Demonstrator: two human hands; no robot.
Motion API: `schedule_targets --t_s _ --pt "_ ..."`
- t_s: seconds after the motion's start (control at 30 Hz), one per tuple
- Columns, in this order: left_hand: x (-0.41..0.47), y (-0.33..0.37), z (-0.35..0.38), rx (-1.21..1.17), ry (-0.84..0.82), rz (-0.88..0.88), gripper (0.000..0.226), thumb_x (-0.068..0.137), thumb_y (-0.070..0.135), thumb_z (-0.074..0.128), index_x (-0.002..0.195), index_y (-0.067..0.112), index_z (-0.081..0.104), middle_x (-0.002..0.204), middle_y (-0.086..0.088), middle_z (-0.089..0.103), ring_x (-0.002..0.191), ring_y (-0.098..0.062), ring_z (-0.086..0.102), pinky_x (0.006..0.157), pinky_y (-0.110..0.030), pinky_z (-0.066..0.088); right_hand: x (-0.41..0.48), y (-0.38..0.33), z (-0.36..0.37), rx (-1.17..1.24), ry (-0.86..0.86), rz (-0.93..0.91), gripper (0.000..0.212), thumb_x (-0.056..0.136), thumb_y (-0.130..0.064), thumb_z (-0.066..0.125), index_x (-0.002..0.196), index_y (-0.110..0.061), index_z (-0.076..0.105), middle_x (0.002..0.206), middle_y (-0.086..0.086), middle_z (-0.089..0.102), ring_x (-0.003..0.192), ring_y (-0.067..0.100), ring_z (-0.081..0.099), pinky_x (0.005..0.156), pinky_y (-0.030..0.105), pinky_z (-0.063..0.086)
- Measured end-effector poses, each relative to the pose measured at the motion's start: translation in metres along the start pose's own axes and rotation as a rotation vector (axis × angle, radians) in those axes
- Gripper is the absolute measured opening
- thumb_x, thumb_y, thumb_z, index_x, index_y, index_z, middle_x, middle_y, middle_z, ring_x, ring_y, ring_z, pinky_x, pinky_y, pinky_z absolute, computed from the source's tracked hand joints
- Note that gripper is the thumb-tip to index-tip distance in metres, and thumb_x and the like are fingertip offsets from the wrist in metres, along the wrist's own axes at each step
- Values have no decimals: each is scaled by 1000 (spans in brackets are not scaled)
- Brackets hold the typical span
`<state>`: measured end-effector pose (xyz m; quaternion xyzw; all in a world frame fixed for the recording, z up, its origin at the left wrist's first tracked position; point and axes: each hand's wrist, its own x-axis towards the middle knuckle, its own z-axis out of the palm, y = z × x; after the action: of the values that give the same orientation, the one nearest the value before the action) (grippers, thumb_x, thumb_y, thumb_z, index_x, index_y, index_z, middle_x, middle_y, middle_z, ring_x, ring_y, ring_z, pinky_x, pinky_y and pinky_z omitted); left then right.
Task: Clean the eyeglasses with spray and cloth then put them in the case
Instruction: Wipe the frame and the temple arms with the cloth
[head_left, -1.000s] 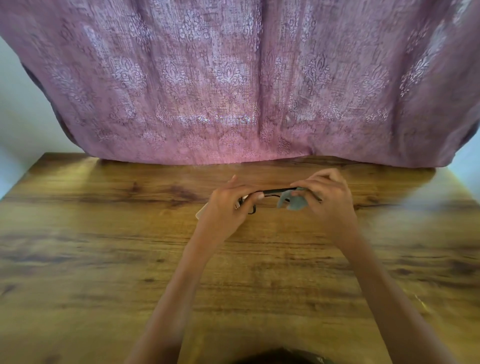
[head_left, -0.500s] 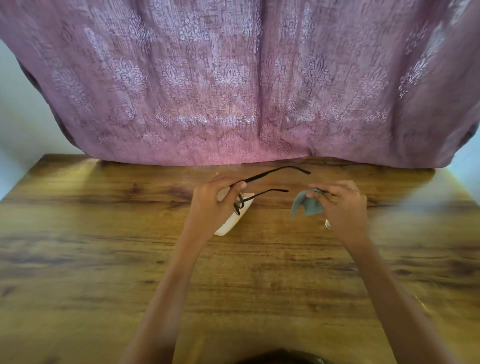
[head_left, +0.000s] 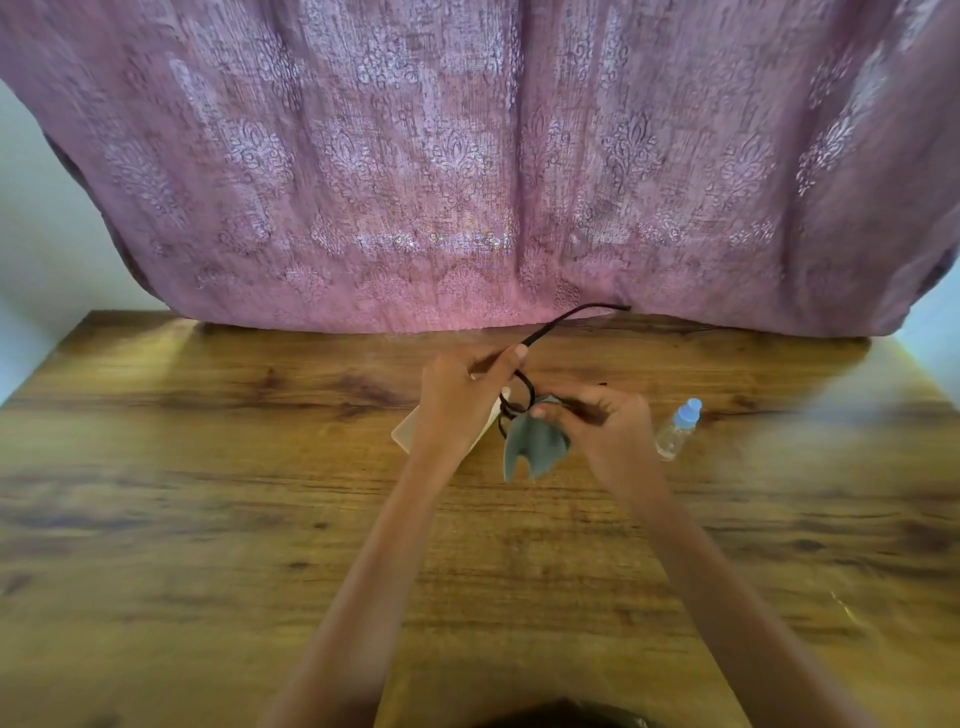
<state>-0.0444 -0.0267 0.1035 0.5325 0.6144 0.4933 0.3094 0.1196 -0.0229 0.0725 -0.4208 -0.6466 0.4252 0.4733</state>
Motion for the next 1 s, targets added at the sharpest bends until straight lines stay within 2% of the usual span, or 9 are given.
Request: schedule_targets --t_s 0.13,0.23,0.37,0.47,0.53,0.57,0.63,0.83,1.0 --pt "-2 2 4 -48 2 10 22 86 38 66 79 21 77 72 7 74 74 -17 71 77 -44 55 -1 0 4 11 10 -3 17 80 -14 78 89 -29 77 85 -12 76 80 7 73 69 24 58" --pt "-2 1 3 -65 -35 11 26 86 45 64 79 23 76 74 5 75 78 -27 70 80 -50 53 -2 1 4 14 31 13 14 79 -15 78 92 -21 78 87 -10 77 83 9 73 71 24 59" --pt "-2 -9 -6 -52 -155 5 27 89 49 58 87 29 76 83 -2 75 82 -15 69 76 -33 49 1 -2 1 156 67 116 16 77 -18 80 92 -16 78 87 -3 77 85 12 73 72 22 57" --pt "-5 -21 -11 -18 -231 -40 37 91 42 56 94 10 74 87 -14 71 80 -18 63 78 -38 47 5 -5 -3 255 117 159 15 78 -14 78 92 -10 77 86 2 77 81 13 71 66 20 54" --pt "-9 -30 -16 2 -297 -74 34 93 37 55 101 10 74 86 1 72 81 -5 62 81 -25 47 8 -6 -7 314 156 208 18 78 -16 78 94 -6 76 88 8 76 80 14 69 63 22 53" --pt "-13 -33 -18 3 -335 -77 29 94 33 55 106 13 73 85 12 70 80 8 61 76 -10 45 9 -7 -9 345 171 232 22 77 -17 78 94 -6 76 88 9 75 80 14 68 63 23 52" --pt "-17 -37 -21 -4 -396 -56 25 97 24 54 112 13 71 88 21 67 78 19 57 69 0 38 11 -8 -14 425 186 274 23 73 -20 77 92 -6 75 86 7 74 77 14 67 62 23 52" --pt "-19 -38 -18 -82 -487 5 22 91 5 60 110 7 70 110 -4 71 101 -3 62 90 -13 44 17 -6 -21 580 205 366 10 86 -8 68 94 -4 72 76 -3 75 69 7 68 57 17 51" --pt "-15 -41 -13 -127 -421 -57 16 84 9 69 89 23 74 87 11 73 88 4 62 81 -11 45 19 1 -23 614 230 398 8 87 -6 65 91 -8 71 77 -2 75 71 8 70 60 19 55"
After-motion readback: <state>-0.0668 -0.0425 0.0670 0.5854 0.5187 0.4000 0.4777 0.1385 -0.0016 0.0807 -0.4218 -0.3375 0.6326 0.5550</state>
